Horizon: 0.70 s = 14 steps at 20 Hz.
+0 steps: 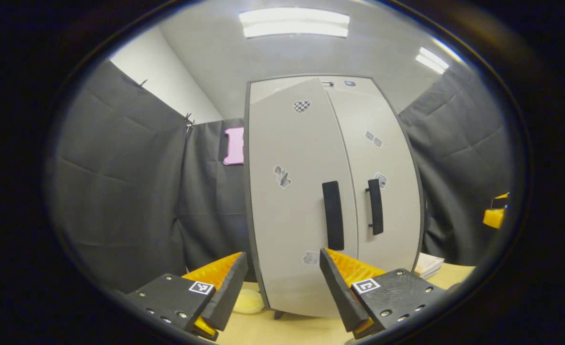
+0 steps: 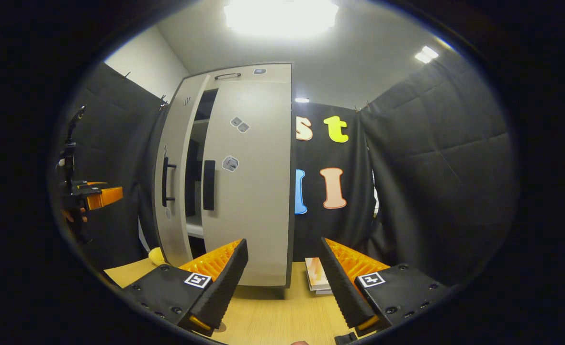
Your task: Grasp the bottle in the cabinet with the left hand and place it on the coaster, then close the right door with the right hand and the left door with the left hand.
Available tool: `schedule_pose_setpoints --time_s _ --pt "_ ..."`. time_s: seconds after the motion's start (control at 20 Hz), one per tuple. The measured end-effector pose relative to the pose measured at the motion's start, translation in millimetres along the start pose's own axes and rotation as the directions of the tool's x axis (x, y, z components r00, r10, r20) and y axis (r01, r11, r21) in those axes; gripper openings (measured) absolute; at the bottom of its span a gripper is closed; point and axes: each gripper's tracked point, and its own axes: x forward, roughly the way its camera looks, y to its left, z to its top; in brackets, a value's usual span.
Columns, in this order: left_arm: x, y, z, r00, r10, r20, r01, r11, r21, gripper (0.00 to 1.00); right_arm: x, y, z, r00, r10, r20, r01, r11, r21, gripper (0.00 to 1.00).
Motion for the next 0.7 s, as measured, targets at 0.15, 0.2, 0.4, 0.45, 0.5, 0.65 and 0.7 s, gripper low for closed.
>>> schedule_pose_setpoints --time_s 0.15,0.2,0.4,0.45,0.5,0.65,0.7 --pt "-19.6 11.8 -3.1 1.000 0.008 -0.016 -0.008 1.000 -0.007 0.90 -8.4 1.6 12.2 1.000 -0.003 0.023 0.003 1.000 0.009 0.95" --pt "-26.2 16.8 -3.2 1.000 0.012 -0.018 -0.013 1.000 -0.006 0.90 -11.2 3.3 15.1 1.000 0.002 0.030 -0.003 1.000 0.015 0.95" --pt "-49.1 30.9 4.0 1.000 0.019 -0.011 -0.019 1.000 0.013 0.90 -23.5 11.0 19.8 0.999 -0.003 0.035 0.002 1.000 0.022 0.92" --pt "-54.3 33.3 6.4 1.000 0.017 -0.010 -0.017 1.000 0.012 0.90 -27.4 13.2 20.2 0.999 -0.005 0.033 0.005 1.000 0.020 0.92" --pt "-58.2 36.0 6.9 1.000 0.015 -0.010 -0.015 1.000 0.009 0.90 -32.2 14.3 19.3 1.000 -0.006 0.030 0.005 1.000 0.016 0.92" --pt "-73.6 45.4 11.0 1.000 0.020 -0.007 -0.020 1.000 0.008 0.88 -47.7 16.8 22.5 0.999 -0.011 0.038 0.011 1.000 0.005 0.92" --pt "-78.8 47.7 9.7 1.000 0.020 -0.007 -0.020 1.000 0.011 0.90 -52.1 17.7 23.4 0.999 -0.012 0.043 0.012 1.000 0.002 0.95"
